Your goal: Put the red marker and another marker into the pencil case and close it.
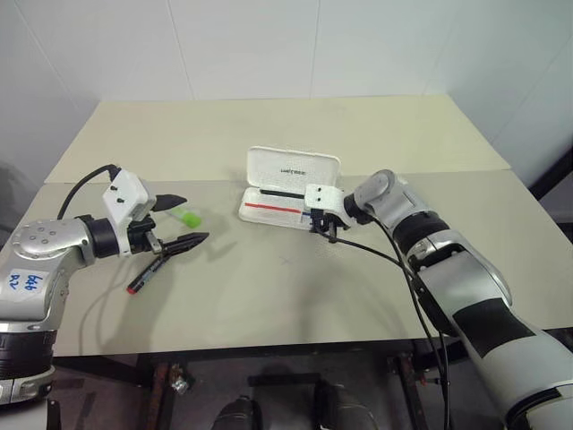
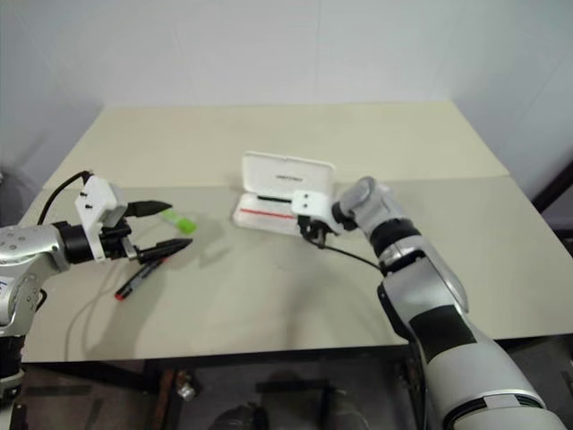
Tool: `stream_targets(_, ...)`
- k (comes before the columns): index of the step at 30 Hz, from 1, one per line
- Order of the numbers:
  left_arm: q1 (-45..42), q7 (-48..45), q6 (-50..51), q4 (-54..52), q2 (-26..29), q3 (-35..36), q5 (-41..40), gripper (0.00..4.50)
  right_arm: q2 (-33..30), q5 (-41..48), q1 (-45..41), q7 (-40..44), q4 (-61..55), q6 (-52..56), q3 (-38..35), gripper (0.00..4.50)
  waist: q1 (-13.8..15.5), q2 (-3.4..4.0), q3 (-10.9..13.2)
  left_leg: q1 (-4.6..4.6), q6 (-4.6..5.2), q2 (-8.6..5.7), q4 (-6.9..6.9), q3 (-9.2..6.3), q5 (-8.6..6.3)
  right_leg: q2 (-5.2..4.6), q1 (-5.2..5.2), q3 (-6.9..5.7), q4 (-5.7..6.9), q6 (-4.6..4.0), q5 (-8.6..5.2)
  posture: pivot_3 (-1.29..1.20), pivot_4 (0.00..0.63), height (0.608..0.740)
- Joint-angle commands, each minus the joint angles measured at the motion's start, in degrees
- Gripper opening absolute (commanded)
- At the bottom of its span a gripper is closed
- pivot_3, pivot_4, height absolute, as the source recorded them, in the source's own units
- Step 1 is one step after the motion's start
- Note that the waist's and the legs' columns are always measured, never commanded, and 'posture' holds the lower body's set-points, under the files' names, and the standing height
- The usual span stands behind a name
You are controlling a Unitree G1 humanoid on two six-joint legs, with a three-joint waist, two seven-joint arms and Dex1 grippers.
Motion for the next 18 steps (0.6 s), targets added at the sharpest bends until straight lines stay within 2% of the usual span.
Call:
stream_targets(1,0.42,0.6,0.13,-2.64,1.29,2.61,-1.18,4.5,0.12,-1.28,-1.02,-0.58,0.67,-0.49,0.09,0.02,0.0,0.0,0.0,0.0,0.0,0.0,0.0,0.0,0.0,-0.01,0.0,0.01,0.0,0.0,0.0,0.0,0.15,0.74)
stream_targets(5,0.54,0.82,0.23,-2.84,1.33,2.65,-1.21,4.5,0.29,-0.91,-1.19,-0.51,0.65,-0.93,-0.85,0.02,0.01,0.0,0.0,0.03,0.0,-0.01,0.0,-0.01,0.0,-0.01,0.0,0.04,0.01,0.0,0.0,0.0,0.15,0.74)
stream_targets(13,-0.32,-1.09,-1.2,-0.99,2.05,2.25,-0.94,4.5,-3.51,2.63,-1.31,8.66,-4.21,-5.26,-4.02,0.02,0.03,0.01,0.01,-0.04,0.0,0.01,-0.06,0.0,-0.04,0.02,-0.02,0.02,-0.11,0.0,0.0,0.0,0.15,0.74)
stream_targets(18,0.05,-2.61,-3.33,1.18,1.85,1.74,-0.42,4.5,-8.01,5.75,3.81,17.07,-15.98,-3.57,-4.83,0.02,0.22,0.01,0.01,-0.1,0.03,0.02,-0.05,0.02,-0.12,0.05,-0.05,0.0,-0.21,0.02,-0.01,0.0,0.15,0.74)
